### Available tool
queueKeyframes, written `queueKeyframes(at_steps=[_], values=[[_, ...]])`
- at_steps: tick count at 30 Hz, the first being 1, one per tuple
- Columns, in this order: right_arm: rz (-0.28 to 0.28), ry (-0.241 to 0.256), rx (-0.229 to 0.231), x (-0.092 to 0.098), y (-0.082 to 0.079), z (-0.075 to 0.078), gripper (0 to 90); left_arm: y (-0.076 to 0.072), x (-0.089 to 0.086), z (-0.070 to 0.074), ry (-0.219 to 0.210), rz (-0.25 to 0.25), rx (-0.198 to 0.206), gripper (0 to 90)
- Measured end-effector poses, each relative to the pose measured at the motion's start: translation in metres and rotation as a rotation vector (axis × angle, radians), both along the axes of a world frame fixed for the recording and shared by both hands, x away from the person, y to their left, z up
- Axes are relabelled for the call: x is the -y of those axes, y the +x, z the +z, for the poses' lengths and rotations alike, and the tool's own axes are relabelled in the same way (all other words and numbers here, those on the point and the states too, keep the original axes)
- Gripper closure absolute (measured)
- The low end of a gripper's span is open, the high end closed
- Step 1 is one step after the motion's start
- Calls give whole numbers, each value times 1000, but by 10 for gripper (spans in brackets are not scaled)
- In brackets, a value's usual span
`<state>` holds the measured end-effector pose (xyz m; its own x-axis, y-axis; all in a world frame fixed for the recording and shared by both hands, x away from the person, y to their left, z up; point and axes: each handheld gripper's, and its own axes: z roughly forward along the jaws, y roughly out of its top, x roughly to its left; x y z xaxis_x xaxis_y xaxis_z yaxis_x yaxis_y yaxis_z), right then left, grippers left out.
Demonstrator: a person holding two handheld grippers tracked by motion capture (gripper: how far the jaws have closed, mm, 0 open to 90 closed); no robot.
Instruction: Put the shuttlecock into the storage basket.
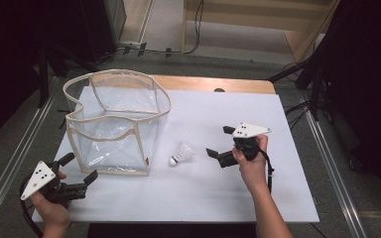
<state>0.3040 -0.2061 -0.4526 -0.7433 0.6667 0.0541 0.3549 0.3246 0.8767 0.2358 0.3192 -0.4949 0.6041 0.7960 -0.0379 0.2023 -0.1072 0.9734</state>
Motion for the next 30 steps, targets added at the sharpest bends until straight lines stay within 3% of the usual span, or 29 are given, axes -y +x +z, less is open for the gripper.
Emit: queueKeyframes(at_steps=[1, 3, 4, 6, 10, 12, 13, 14, 15, 16, 17, 23, 30], values=[[0, 0, 0, 0, 0, 0, 0, 0, 0, 0, 0, 0, 0, 0], [-12, 7, -3, -4, 2, -1, 123, 0, 0, 0, 0, 0, -1, 0], [-12, 7, -3, -4, 2, -1, 123, 0, 0, 0, -1, 1, 0, 0], [-37, 15, -23, -7, 5, -3, 258, 0, 0, 0, -2, 0, 0, 0], [-63, -10, -45, -11, 9, -6, 306, 0, 0, 0, -3, -1, 0, 0], [-64, 0, -67, -14, 13, -10, 488, 0, 0, 0, -3, 0, 0, 0], [-64, 0, -67, -14, 13, -10, 488, 0, 0, 0, -3, 0, 0, 0], [-44, -6, -86, -16, 16, -13, 652, 0, 0, 0, -3, -1, 0, 0], [-44, -6, -86, -16, 16, -13, 652, 0, 0, 0, -3, -2, 1, 0], [-19, -39, -109, -19, 20, -18, 800, 1, 0, 0, -2, -2, 1, 0], [-2, -42, -128, -20, 22, -21, 844, 1, 0, 0, -1, -2, 0, 0], [55, -84, -180, -33, 28, -35, 876, 1, 0, 0, -2, -3, 0, 0], [103, -80, -204, -43, 29, -42, 877, 1, 0, 0, -2, -3, 0, 0]])
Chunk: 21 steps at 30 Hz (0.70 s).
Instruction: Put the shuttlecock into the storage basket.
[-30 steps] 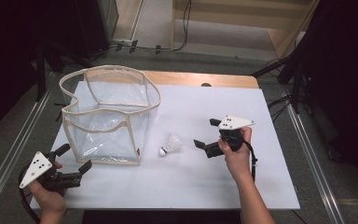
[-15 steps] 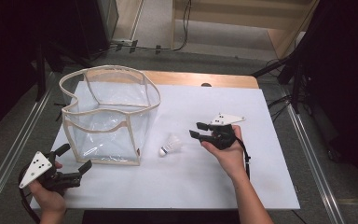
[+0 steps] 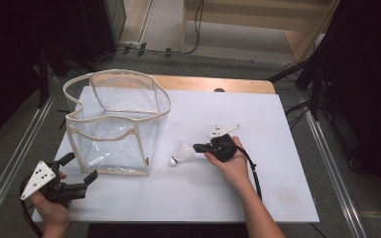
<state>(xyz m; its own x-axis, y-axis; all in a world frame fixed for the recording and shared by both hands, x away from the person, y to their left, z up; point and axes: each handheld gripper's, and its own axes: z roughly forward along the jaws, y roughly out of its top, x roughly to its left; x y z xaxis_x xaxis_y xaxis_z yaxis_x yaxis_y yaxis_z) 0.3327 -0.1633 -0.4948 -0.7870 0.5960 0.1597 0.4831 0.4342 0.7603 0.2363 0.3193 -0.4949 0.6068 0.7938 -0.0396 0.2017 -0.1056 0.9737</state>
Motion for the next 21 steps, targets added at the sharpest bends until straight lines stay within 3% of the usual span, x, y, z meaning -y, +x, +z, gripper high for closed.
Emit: queueKeyframes(at_steps=[13, 21], values=[[48, 6, 2, -1, -15, 2, 877, 0, 0, 0, 3, -1, -1, 0], [73, 33, 3, -4, -35, 4, 876, 0, 0, 0, 4, -2, 0, 0]])
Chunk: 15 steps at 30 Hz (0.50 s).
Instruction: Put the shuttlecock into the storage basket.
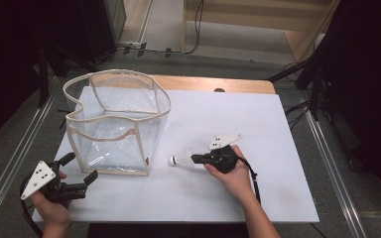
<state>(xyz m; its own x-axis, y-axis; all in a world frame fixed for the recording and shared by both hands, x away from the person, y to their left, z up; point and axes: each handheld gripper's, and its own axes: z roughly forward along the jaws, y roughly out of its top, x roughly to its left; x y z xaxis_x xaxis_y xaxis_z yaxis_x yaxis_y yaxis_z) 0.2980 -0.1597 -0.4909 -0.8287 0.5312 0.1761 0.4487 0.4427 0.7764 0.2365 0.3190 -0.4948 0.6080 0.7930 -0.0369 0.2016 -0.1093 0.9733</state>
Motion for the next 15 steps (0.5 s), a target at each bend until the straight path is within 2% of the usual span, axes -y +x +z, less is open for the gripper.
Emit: queueKeyframes(at_steps=[4, 6, 8, 11, 15], values=[[3, 7, 1, 0, -6, -1, 867, 0, 0, 0, -1, 0, 1, 0], [-26, 34, 9, 6, -9, 0, 794, 0, 0, 0, -1, 0, 1, 0], [-30, 45, 10, 9, -10, 1, 773, 0, 0, 0, -1, 0, 2, 0], [-40, 78, 3, 14, -13, 2, 634, 0, 0, 0, -1, 1, 0, 0], [-25, 79, -26, 10, -16, -1, 494, 0, 0, 0, -1, -1, 0, 0]])
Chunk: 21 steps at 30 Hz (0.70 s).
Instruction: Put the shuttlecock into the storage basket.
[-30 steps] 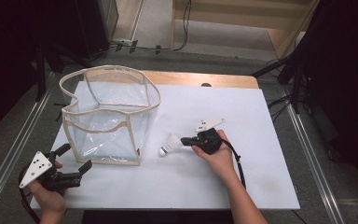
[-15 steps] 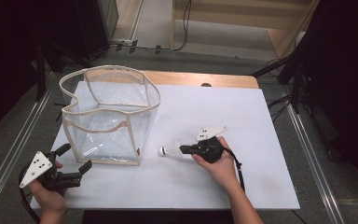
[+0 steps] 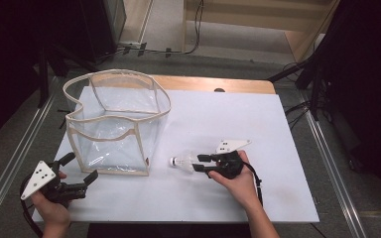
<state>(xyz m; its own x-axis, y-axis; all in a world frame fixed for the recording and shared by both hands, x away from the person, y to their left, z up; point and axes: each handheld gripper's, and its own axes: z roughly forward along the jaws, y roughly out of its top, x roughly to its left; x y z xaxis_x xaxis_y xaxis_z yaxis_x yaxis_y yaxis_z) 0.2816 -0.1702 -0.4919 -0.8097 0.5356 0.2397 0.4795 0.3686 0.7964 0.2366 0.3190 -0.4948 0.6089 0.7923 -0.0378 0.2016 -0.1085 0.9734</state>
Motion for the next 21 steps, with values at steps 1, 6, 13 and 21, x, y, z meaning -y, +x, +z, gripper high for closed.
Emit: queueKeyframes(at_steps=[1, 6, 13, 21], values=[[18, -6, -13, -6, -1, -3, 472, 0, 0, 0, 0, 1, 0, 0], [-2, -71, -9, -22, -1, -11, 450, 0, 0, 0, -1, 0, 1, 0], [-30, -98, -15, -34, 4, -18, 548, 0, -1, 0, -4, 1, 1, 0], [-31, -98, -18, -38, 7, -21, 854, 0, -1, 0, -3, 0, 0, 0]])
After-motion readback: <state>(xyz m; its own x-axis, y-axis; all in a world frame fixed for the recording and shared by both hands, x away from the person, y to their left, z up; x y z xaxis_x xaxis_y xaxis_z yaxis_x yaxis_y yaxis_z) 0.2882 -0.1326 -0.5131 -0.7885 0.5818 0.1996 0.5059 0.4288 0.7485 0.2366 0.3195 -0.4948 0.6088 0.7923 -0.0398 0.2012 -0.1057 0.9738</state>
